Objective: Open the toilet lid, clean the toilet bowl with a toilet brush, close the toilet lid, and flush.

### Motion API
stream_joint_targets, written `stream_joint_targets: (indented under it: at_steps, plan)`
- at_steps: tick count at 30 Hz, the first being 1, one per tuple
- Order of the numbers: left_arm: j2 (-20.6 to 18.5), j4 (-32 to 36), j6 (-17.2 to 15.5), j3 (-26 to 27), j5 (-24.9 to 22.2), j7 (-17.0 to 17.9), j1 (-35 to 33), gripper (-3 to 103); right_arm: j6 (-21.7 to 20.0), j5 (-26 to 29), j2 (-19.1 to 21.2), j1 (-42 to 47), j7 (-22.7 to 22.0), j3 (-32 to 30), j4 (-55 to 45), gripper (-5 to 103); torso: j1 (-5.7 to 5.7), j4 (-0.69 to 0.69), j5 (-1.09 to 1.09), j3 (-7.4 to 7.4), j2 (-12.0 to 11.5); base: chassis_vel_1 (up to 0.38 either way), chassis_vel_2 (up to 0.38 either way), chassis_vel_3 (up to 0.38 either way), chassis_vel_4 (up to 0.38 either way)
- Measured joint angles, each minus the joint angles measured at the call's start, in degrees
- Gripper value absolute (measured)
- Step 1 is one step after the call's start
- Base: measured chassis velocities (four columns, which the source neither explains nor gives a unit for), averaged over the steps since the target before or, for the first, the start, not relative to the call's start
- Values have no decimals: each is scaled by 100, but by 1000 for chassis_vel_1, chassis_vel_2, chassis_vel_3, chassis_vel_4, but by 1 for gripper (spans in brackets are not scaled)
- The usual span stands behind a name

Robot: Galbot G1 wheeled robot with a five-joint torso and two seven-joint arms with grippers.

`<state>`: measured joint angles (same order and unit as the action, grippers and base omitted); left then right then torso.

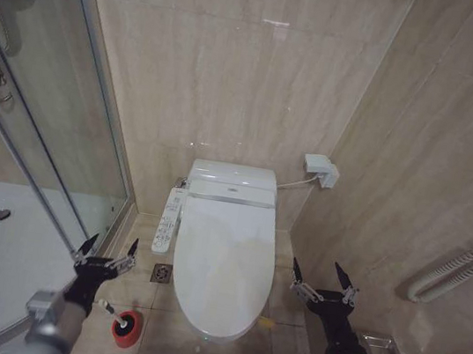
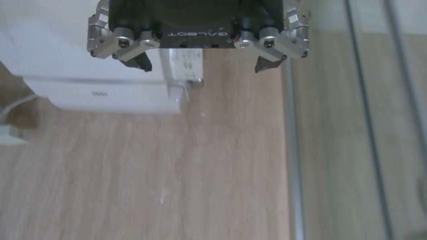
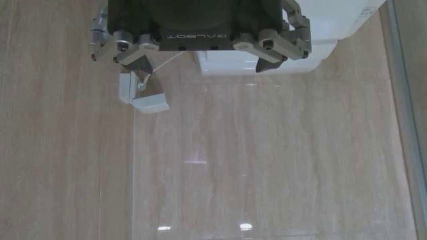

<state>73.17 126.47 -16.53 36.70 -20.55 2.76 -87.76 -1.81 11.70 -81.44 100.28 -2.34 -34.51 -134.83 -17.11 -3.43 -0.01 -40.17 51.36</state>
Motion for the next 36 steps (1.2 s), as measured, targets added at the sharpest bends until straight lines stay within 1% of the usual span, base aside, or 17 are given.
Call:
stream_joint_targets:
  at_steps: [2, 3, 4, 5, 7, 9, 11, 12, 15, 22, 23, 25, 26, 27, 34, 35, 36]
  plan:
    - [-131, -274, -421, 90, -234, -253, 413, 100, 0, 0, 0, 0, 0, 0, 0, 100, 0, 0, 0, 0, 0, 0, 0, 0, 0]
    - [-178, -371, -576, 122, -318, -344, 562, 100, 0, 0, 0, 0, 0, 0, 0, 100, 0, 0, 0, 0, 0, 0, 0, 0, 0]
    - [-178, -371, -576, 122, -318, -344, 562, 100, 0, 0, 0, 0, 0, 0, 0, 100, 0, 0, 0, 0, 0, 0, 0, 0, 0]
    - [-248, -522, -790, 171, -453, -496, 784, 100, 0, 0, 0, 0, 0, 0, 0, 100, 0, 0, 0, 0, 0, 0, 0, 0, 0]
    - [-322, -655, -885, 200, -607, -735, 1000, 100, 0, 0, 0, 0, 0, 0, 0, 100, -1, -3, 0, 0, 0, 0, 0, 0, 0]
    - [-324, -684, -881, 200, -623, -762, 1018, 100, 0, 0, 0, 0, 0, 0, 0, 100, -1, -1, 1, 0, 0, 0, 0, 0, 0]
    - [-329, -797, -714, 201, -614, -790, 1045, 100, 0, 0, 0, 0, 0, 0, 0, 100, -1, 1, 0, 0, 0, 0, 0, 0, 0]
    - [-329, -797, -714, 201, -614, -790, 1045, 100, 0, 0, 0, 0, 0, 0, 0, 100, -1, 1, 0, 0, 0, 0, 0, 0, 0]
    - [-351, -1031, -233, 208, -539, -861, 1073, 100, 0, 0, 0, 0, 0, 0, 0, 100, -1, 1, 0, 0, 0, 0, 0, 0, 0]
    - [-420, -1369, 120, 251, -561, -841, 1192, 100, 0, 0, 0, 0, 0, 0, 0, 100, 0, 0, 1, 0, 0, 0, 0, 0, 0]
    - [-475, -1496, 229, 267, -584, -873, 1256, 100, 0, 0, 0, 0, 0, 0, 0, 100, 0, 0, 0, 0, 0, 0, 0, 0, 0]
    - [-519, -1588, 272, 282, -635, -926, 1309, 100, 0, 0, 0, 0, 0, 0, 0, 100, 0, 0, 1, 0, 0, 0, 0, 0, 0]
    - [-556, -1671, 308, 301, -689, -1039, 1359, 100, 0, 0, 0, 0, 0, 0, 0, 100, 0, 1, 1, 0, 0, 0, 0, 0, 0]
    - [-591, -1762, 369, 309, -723, -1156, 1418, 92, 0, 0, 0, 0, 0, 0, 0, 100, 0, 0, 1, 0, 0, 0, 0, 0, 0]
    - [-686, -2351, 693, 209, -756, -1337, 1777, 92, 0, 0, 0, 0, 0, 0, 0, 100, 0, 0, 1, 0, 0, 0, 0, 0, 0]
    - [-703, -2436, 711, 187, -766, -1353, 1832, 97, 0, 0, 0, 0, 0, 0, 0, 100, 0, 0, 0, 0, 0, 0, 0, 0, 0]
    - [-722, -2501, 723, 170, -773, -1363, 1876, 97, 0, 0, 0, 0, 0, 0, 0, 100, 0, 0, 0, 0, 0, 0, 0, 0, 0]
